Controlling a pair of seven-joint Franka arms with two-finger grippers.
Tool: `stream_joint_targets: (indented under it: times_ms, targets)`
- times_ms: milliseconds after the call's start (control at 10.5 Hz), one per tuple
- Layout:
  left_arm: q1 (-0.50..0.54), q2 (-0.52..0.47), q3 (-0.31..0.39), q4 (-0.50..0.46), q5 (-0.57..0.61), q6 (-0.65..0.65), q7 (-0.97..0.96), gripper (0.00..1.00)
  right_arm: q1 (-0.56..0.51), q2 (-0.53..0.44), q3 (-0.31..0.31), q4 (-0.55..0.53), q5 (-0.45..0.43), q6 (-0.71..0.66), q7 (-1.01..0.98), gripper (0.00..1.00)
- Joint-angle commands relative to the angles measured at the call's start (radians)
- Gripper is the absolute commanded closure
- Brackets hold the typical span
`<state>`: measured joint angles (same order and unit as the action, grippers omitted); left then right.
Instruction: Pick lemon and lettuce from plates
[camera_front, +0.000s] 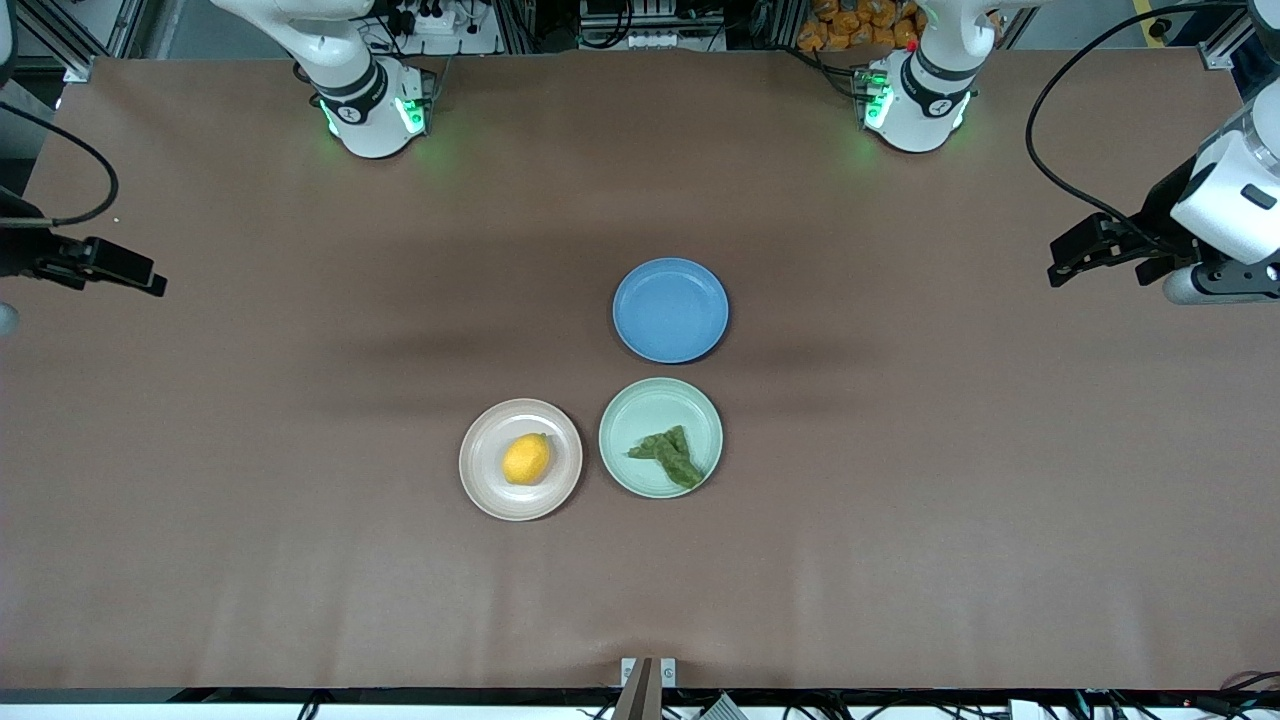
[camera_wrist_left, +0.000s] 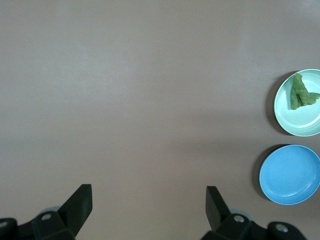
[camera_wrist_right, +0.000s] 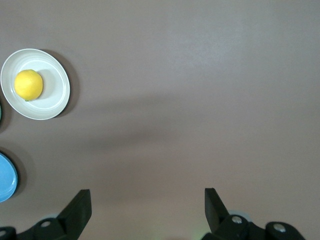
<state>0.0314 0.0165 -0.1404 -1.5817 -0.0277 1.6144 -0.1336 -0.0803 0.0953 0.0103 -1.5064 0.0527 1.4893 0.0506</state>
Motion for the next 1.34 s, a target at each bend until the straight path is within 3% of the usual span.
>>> stream_joint_targets:
  times_ms: [0,859,955,1241]
  targets:
    - [0.005,-0.001,-0.005,0.002,0.011,-0.011,0.026,0.0,-0.022,0.052,0.004,0.009,0.051,-0.009,-0.009,0.0]
    - [0.007,-0.001,-0.005,0.003,0.011,-0.011,0.028,0.0,-0.015,0.09,0.007,-0.012,0.076,0.02,-0.008,0.0]
    - [0.005,-0.001,-0.004,0.003,0.011,-0.011,0.028,0.0,0.008,0.113,0.007,-0.012,0.117,0.037,0.006,0.0]
    - [0.005,-0.001,-0.005,0.003,0.011,-0.011,0.028,0.0,0.091,0.149,0.007,-0.011,0.125,0.088,0.105,0.0]
